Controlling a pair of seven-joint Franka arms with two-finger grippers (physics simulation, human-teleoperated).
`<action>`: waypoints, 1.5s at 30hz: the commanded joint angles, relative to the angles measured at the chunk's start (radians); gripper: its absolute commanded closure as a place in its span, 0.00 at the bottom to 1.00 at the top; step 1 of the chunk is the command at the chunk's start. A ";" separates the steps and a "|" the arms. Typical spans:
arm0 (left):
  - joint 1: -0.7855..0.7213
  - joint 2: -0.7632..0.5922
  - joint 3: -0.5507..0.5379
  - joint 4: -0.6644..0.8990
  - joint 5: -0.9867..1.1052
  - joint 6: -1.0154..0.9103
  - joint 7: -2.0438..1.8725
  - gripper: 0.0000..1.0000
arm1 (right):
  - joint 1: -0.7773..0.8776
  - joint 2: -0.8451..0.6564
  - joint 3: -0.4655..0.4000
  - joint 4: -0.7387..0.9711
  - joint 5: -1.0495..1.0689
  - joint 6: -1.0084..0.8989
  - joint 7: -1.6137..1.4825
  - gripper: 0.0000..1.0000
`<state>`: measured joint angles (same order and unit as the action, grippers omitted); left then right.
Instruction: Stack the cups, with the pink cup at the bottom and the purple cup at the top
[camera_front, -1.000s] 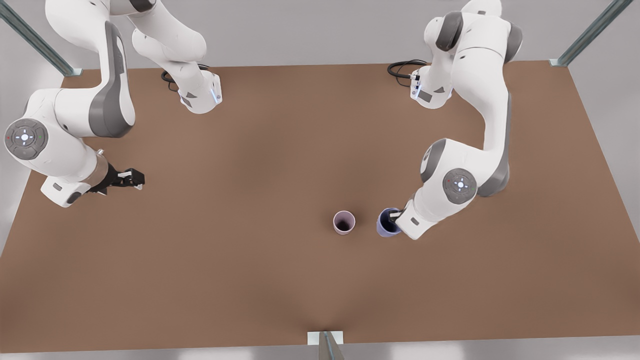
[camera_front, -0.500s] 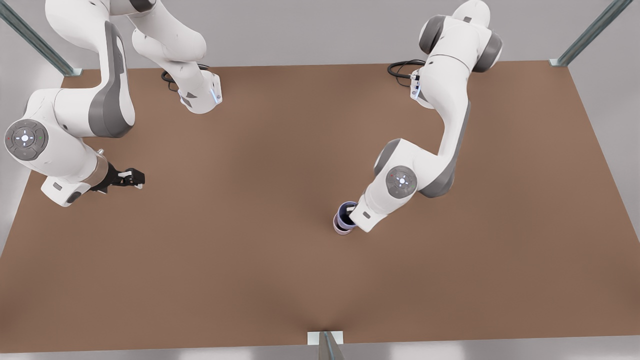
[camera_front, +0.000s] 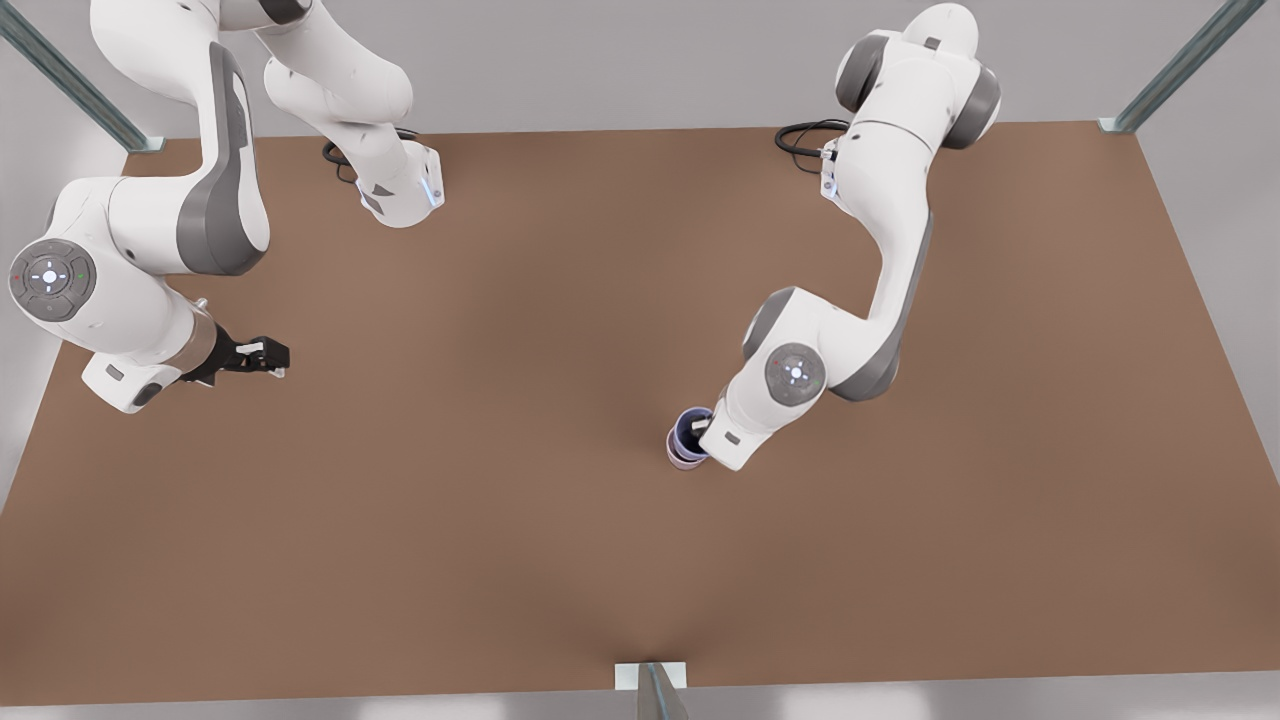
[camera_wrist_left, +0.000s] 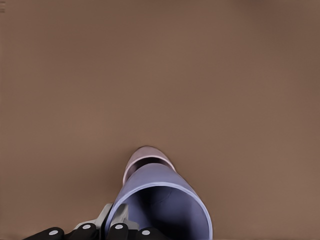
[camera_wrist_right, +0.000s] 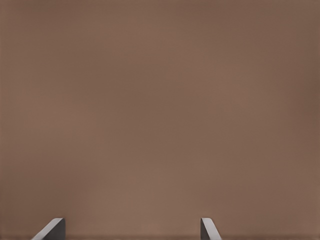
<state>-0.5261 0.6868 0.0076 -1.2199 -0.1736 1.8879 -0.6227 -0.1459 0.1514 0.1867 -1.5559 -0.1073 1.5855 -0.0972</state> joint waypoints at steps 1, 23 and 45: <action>0.000 0.003 0.000 0.000 -0.001 0.013 -0.061 0.79 | 0.000 -0.001 0.000 0.000 0.001 -0.001 0.004 0.00; 0.017 0.014 0.000 -0.007 0.005 0.033 -0.055 0.79 | -0.003 -0.001 0.000 0.000 0.001 -0.002 0.001 0.00; 0.023 0.007 -0.001 -0.035 -0.001 0.023 -0.051 0.79 | -0.004 -0.001 -0.001 -0.001 0.005 -0.002 0.001 0.00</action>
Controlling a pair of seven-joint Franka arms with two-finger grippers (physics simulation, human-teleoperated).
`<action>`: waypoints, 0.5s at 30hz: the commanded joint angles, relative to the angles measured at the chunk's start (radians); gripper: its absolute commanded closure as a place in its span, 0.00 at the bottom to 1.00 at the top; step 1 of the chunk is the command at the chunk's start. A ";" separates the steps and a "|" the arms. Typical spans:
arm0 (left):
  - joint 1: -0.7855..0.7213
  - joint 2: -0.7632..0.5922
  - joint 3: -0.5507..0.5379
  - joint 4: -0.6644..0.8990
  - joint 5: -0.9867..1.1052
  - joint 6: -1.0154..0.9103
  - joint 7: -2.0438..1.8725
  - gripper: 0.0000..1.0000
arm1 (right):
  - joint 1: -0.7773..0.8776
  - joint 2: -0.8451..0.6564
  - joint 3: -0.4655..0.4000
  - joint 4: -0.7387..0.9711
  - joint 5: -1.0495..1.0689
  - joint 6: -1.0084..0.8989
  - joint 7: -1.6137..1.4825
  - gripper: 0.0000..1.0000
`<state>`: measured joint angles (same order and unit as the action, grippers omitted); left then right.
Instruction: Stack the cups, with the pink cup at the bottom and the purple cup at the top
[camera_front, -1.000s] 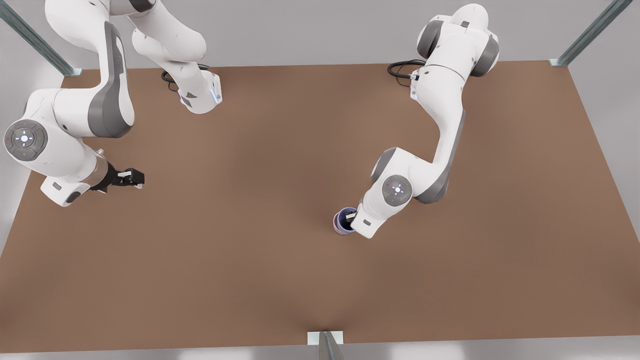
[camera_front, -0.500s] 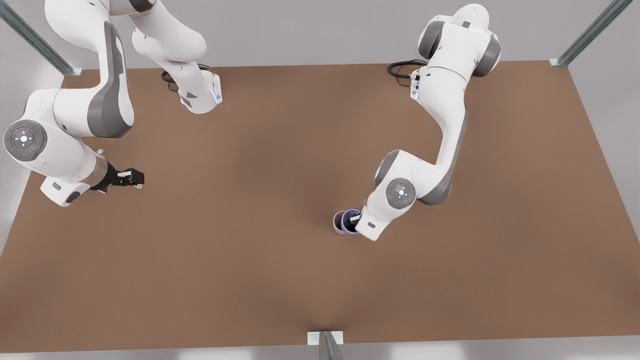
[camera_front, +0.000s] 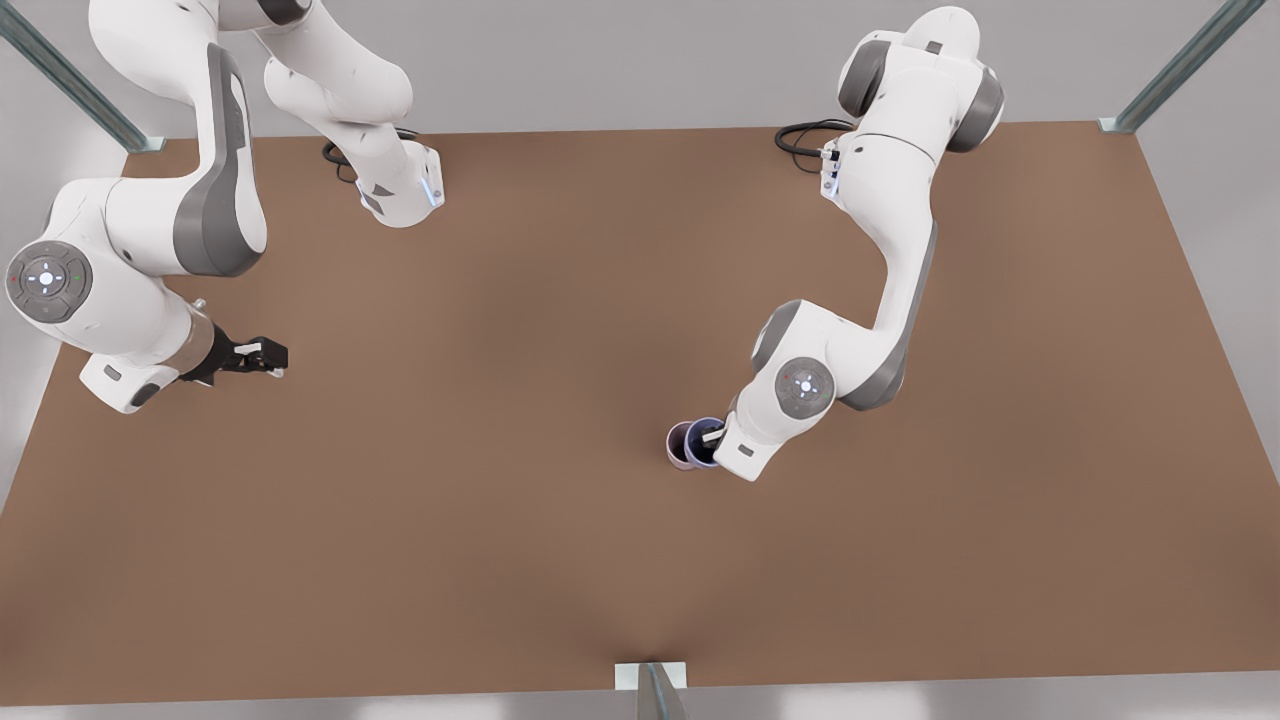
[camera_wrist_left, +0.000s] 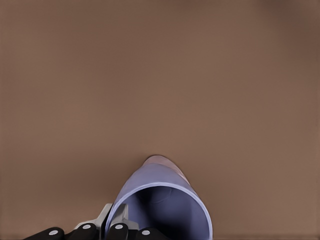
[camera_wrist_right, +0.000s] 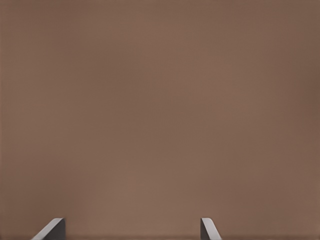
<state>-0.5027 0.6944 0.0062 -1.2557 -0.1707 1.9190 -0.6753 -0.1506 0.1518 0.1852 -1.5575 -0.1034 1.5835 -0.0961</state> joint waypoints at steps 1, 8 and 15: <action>0.000 -0.001 0.000 -0.001 -0.004 -0.011 0.002 0.79 | 0.000 -0.001 0.000 0.000 0.001 0.000 -0.001 0.00; -0.002 -0.003 -0.009 -0.005 -0.004 -0.012 0.000 0.79 | 0.000 -0.001 0.000 0.000 0.001 -0.002 -0.002 0.00; -0.002 0.004 -0.020 -0.005 -0.004 -0.002 -0.006 0.79 | -0.001 -0.001 0.000 0.000 0.001 -0.002 -0.002 0.00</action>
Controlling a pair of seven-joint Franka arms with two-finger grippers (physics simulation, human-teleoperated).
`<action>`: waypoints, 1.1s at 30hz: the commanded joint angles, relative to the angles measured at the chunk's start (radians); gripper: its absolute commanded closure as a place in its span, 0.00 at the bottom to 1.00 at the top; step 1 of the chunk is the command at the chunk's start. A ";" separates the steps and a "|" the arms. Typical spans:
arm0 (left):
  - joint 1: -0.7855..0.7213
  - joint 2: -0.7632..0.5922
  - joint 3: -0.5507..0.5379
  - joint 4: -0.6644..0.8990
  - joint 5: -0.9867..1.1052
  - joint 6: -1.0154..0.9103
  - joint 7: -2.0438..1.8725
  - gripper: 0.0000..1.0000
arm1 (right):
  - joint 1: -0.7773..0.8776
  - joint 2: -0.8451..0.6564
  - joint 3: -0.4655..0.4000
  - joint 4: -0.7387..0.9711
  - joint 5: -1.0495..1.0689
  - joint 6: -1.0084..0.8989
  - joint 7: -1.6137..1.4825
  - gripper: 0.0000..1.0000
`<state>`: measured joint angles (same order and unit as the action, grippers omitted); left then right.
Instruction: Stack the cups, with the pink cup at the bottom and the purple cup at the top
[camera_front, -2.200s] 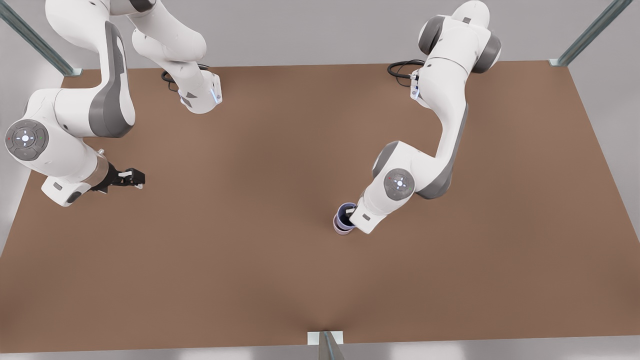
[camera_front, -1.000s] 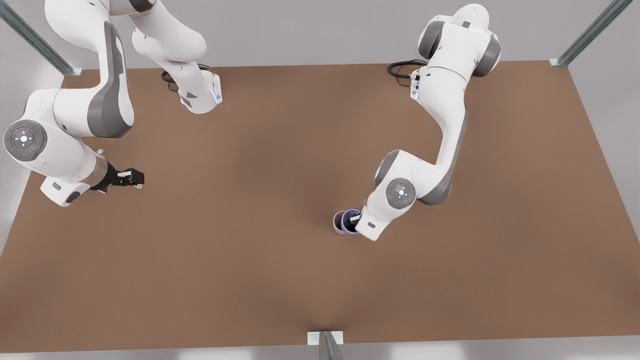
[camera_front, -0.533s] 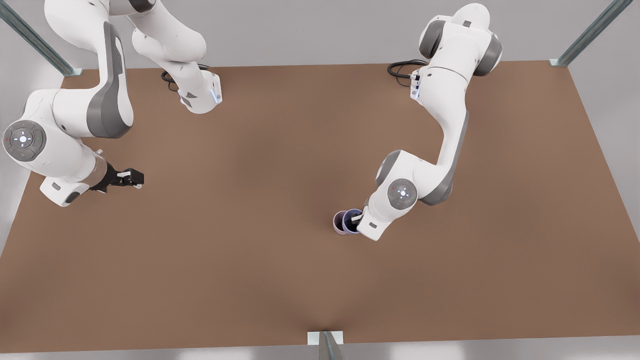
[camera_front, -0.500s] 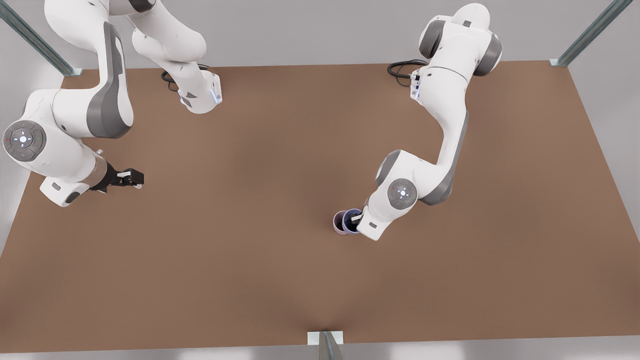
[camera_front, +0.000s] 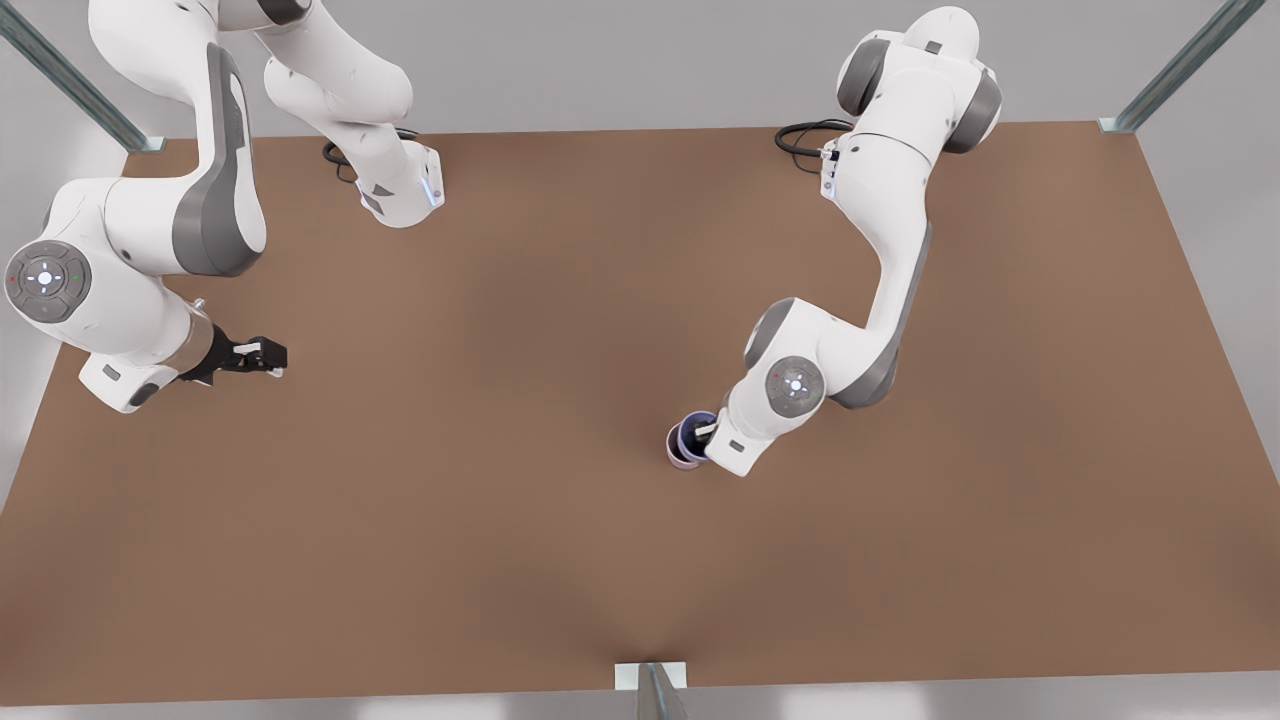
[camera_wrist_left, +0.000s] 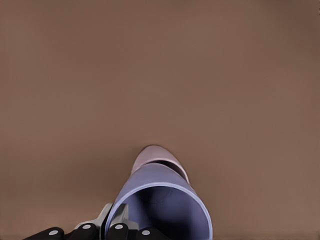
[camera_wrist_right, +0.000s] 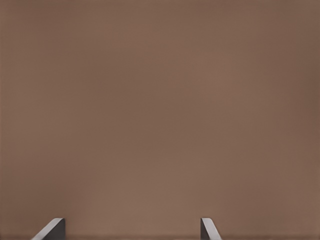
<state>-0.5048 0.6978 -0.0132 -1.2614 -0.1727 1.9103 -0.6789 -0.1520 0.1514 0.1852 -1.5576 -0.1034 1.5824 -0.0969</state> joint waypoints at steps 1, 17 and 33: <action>0.000 0.000 -0.001 0.000 -0.004 0.012 -0.002 0.79 | 0.000 -0.001 0.000 0.001 0.001 -0.001 -0.001 0.00; 0.003 0.017 -0.001 0.000 -0.001 0.019 0.007 0.00 | 0.000 -0.001 -0.001 -0.001 0.001 -0.001 -0.014 0.00; 0.011 0.022 -0.001 0.002 0.001 0.018 0.009 0.00 | 0.000 -0.001 -0.001 0.001 0.001 -0.001 -0.014 0.00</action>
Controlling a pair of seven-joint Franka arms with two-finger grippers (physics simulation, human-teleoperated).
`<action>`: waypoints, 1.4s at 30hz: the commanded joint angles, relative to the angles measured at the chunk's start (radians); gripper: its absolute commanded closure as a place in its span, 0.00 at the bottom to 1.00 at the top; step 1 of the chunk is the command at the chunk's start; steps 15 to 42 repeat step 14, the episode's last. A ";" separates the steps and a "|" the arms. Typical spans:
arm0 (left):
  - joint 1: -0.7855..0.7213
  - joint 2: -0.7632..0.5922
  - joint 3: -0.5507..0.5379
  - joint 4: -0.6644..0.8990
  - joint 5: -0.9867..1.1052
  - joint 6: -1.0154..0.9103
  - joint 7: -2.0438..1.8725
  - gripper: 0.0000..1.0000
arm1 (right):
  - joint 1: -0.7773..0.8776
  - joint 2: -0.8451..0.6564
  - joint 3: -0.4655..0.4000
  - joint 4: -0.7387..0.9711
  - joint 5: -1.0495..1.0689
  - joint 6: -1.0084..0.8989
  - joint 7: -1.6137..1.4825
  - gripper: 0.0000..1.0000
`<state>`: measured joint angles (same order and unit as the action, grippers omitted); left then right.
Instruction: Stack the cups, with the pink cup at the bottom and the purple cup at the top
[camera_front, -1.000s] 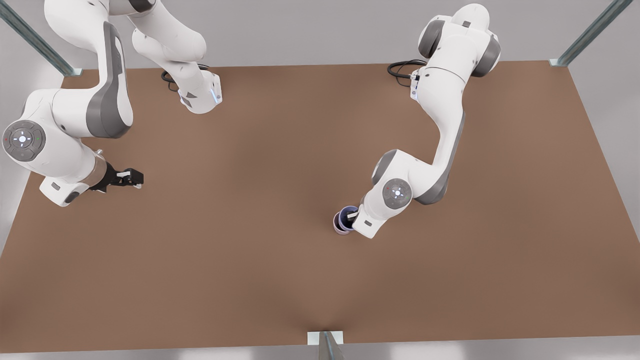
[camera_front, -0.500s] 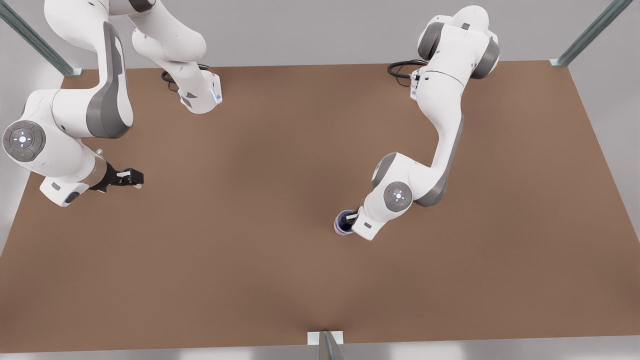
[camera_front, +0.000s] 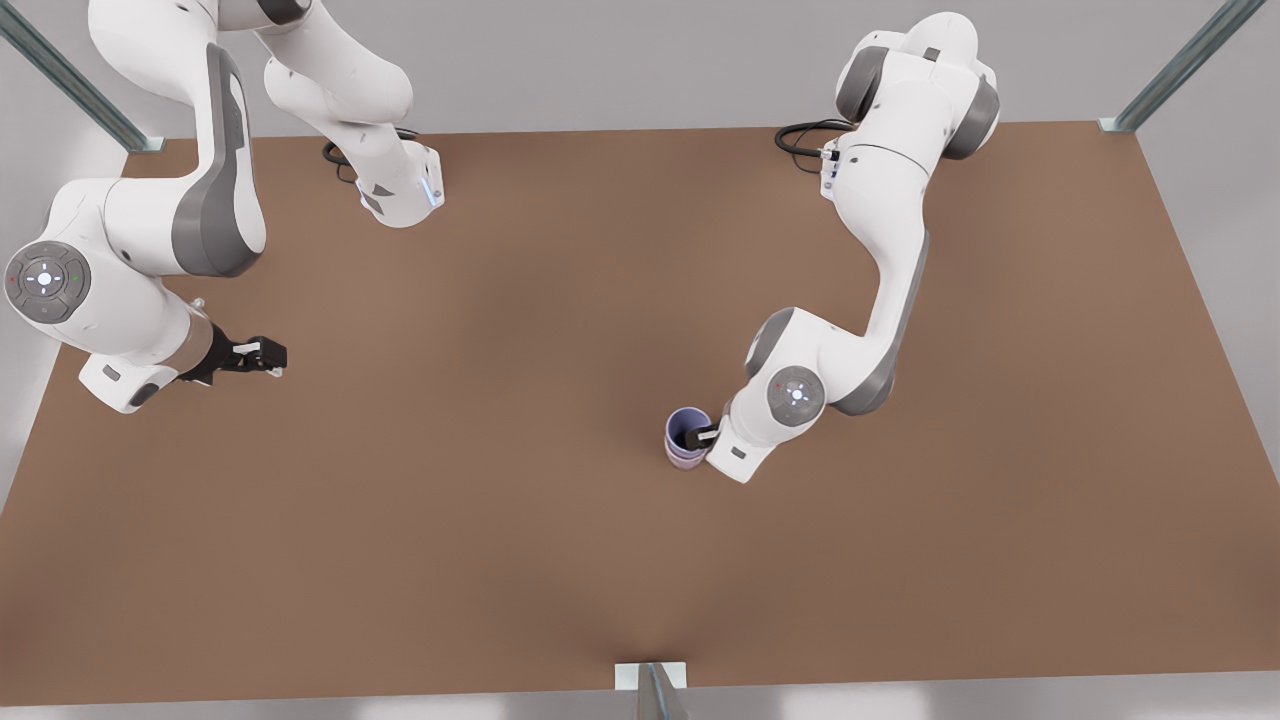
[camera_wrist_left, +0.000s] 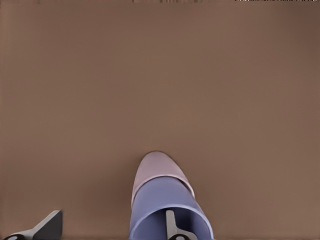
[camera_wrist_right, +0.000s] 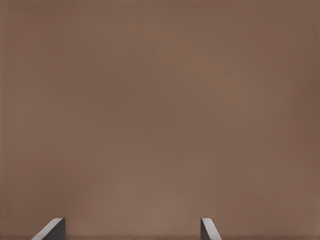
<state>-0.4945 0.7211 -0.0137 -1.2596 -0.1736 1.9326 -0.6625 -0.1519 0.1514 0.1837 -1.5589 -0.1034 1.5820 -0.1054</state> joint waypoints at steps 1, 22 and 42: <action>0.001 -0.003 0.001 0.003 0.005 -0.007 -0.006 0.00 | 0.000 -0.001 0.000 0.000 0.001 0.000 -0.005 0.00; 0.356 -0.496 0.017 -0.156 0.246 -0.465 0.741 0.00 | 0.000 -0.001 0.000 0.002 -0.001 -0.002 -0.005 0.00; 0.356 -0.496 0.017 -0.156 0.246 -0.465 0.741 0.00 | 0.000 -0.001 0.000 0.002 -0.001 -0.002 -0.005 0.00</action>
